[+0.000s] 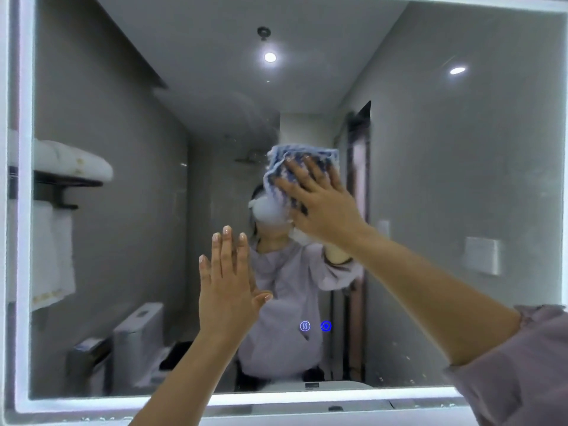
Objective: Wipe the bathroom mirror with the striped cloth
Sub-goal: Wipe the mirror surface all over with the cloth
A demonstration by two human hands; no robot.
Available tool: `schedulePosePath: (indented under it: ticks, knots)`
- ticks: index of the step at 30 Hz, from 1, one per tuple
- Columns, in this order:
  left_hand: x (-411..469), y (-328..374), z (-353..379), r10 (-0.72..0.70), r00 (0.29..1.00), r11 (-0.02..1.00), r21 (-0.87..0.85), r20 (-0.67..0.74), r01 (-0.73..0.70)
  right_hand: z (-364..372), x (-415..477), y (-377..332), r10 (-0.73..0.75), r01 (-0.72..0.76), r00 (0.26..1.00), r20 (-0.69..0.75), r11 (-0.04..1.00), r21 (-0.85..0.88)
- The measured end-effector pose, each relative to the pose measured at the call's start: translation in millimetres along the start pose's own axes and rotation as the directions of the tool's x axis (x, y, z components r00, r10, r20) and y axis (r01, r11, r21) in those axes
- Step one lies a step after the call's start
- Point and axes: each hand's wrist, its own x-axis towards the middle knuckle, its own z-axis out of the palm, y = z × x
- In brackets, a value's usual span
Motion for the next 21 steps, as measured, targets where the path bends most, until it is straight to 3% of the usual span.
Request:
schedulePosePath:
  ticks: [4, 9, 12, 15, 18, 21]
  knots:
    - [0, 0, 0, -0.006, 1.0, 1.0, 0.009, 0.022, 0.006, -21, 33, 35, 0.357, -0.354, 0.934, -0.007, 0.93, 0.098]
    - [1, 2, 3, -0.012, 0.999, 1.0, 0.015, 0.037, 0.011, -31, 56, 13, 0.465, -0.461, 0.885, -0.007, 0.88, 0.116]
    - [1, 1, 4, -0.005, 0.999, 1.0, 0.024, 0.034, 0.004, -19, 56, -6, 0.354, -0.351, 0.935, -0.04, 0.935, 0.055]
    - [0, 0, 6, 0.005, 1.0, 1.0, 0.016, 0.015, -0.005, -4, 51, -30, 0.15, -0.152, 0.987, -0.06, 0.988, -0.021]
    - [0, -1, 6, 0.012, 1.0, 1.0, -0.002, -0.01, -0.012, 1, 46, -50, -0.026, 0.026, 1.0, 0.009, 0.999, -0.031]
    - [-1, -1, 5, 0.015, 1.0, 1.0, -0.009, -0.014, -0.015, -7, 46, -36, -0.106, 0.108, 0.992, 0.066, 0.994, -0.029]
